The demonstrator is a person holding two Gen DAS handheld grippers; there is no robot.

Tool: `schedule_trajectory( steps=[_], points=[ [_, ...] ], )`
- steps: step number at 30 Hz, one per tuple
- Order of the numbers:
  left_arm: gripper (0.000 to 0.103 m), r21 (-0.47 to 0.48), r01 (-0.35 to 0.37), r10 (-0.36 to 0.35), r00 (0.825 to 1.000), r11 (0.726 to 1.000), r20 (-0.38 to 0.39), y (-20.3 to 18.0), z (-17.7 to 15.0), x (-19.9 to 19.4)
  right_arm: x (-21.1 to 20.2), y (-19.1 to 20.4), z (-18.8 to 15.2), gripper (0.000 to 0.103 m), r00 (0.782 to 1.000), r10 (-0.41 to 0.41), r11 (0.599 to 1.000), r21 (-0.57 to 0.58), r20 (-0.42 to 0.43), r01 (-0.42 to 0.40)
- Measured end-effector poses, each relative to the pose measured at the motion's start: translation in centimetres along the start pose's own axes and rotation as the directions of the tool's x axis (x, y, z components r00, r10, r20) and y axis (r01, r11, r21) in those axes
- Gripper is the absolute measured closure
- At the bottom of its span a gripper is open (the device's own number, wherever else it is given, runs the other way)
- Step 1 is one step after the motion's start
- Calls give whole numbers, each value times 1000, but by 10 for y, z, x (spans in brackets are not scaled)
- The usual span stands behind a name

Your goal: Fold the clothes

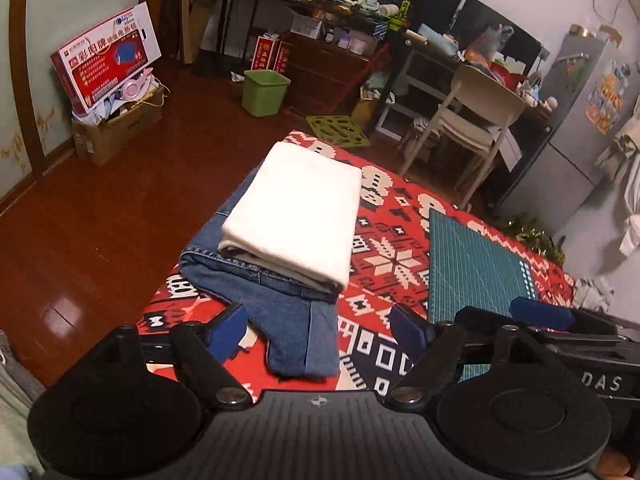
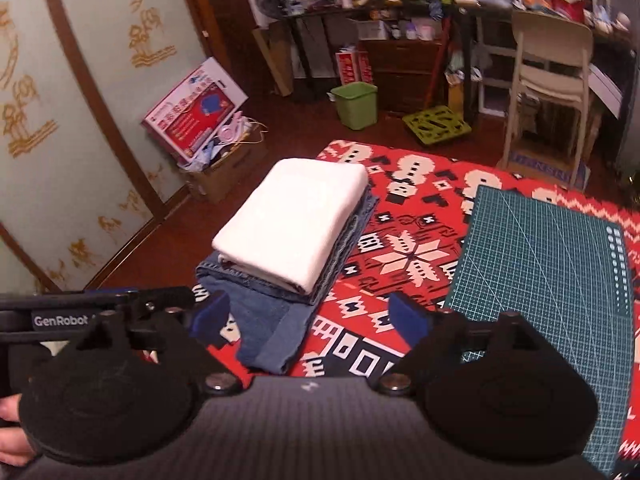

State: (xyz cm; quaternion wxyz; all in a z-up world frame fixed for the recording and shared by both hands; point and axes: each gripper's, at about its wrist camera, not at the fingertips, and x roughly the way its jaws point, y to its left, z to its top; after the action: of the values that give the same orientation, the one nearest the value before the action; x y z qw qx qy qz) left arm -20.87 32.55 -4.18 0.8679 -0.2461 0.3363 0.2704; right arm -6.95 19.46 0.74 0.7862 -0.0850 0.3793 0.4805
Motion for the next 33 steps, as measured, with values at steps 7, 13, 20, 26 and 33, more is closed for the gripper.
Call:
schedule_trajectory(
  steps=[7,13,20,26,33],
  points=[
    [15,31,-119,119,993,992,22,-11,-9,-18,-28,13,-8,1,999,-40,997,-61,25,42],
    [14,3,-228,227,971,974,74,-12,-14,-35,-43,13,-8,1,998,-59,997,-49,3,59],
    [14,-23,-232,233,967,973,105,-9,-20,-50,-52,17,-5,1,993,-118,992,-54,-2,118],
    [13,18,-242,241,968,970,72,-13,-24,-53,-56,18,-4,1,992,-125,991,-42,-21,124],
    [4,27,-276,273,958,961,88,-29,-28,-59,-57,21,-4,1,990,-138,990,-39,-36,137]
  ],
)
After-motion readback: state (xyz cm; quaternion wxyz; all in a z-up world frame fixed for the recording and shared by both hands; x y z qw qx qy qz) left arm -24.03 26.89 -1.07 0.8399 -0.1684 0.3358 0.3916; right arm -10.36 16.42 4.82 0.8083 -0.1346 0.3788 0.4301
